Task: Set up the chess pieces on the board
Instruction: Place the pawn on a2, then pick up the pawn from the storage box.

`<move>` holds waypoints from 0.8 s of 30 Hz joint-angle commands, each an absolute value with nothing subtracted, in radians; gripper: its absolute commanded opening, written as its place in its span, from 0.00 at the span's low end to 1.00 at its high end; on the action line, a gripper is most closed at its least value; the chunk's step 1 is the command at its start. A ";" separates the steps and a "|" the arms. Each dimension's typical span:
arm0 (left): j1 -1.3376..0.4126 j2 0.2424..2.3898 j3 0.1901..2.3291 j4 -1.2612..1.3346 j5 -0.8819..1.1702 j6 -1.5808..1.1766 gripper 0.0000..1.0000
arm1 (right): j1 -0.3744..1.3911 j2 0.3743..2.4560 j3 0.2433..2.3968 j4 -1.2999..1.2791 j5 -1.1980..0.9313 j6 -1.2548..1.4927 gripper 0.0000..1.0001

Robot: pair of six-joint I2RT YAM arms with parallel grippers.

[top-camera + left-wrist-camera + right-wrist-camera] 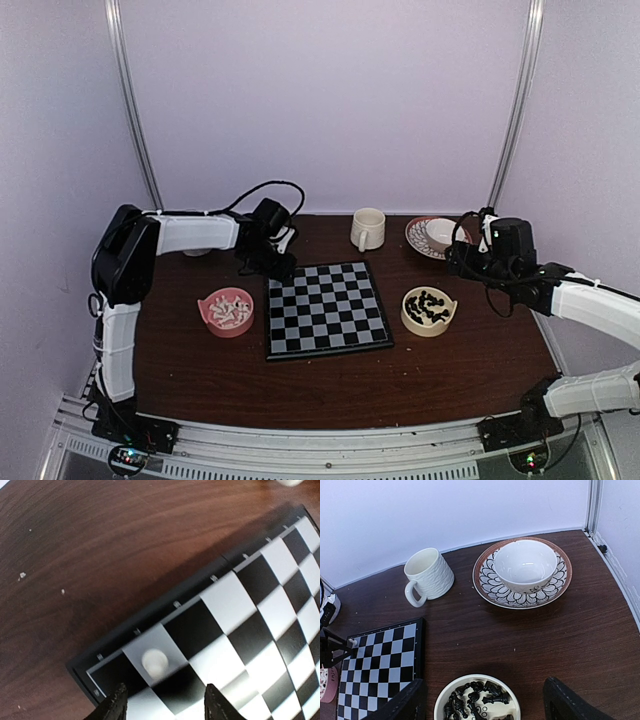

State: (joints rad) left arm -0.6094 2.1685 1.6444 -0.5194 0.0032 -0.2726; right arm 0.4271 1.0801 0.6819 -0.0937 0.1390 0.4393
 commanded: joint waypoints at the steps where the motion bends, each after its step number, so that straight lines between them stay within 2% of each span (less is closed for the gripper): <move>1: -0.640 2.030 1.564 -0.432 -0.032 -0.259 0.52 | 0.433 1.061 0.703 -0.092 0.164 0.426 0.82; 6: -0.664 1.904 1.473 -0.401 -0.089 -0.301 0.49 | 0.433 1.068 0.701 -0.089 0.158 0.429 0.82; 11: -0.670 1.782 1.358 -0.401 -0.178 -0.386 0.36 | 0.433 1.077 0.699 -0.084 0.155 0.430 0.83; 16: -0.669 1.657 1.161 -0.326 -0.273 -0.426 0.30 | 0.434 1.081 0.696 -0.078 0.147 0.437 0.82; 22: -0.669 1.613 1.019 -0.306 -0.354 -0.463 0.19 | 0.434 1.085 0.695 -0.070 0.135 0.443 0.82; 24: -0.667 1.605 0.988 -0.291 -0.357 -0.471 0.19 | 0.434 1.085 0.696 -0.070 0.133 0.443 0.82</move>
State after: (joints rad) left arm -0.6704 1.6402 1.0397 -0.3588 -0.2974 -0.4320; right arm 0.4274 1.0794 0.6819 -0.0921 0.1345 0.4408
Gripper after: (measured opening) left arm 0.194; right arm 0.824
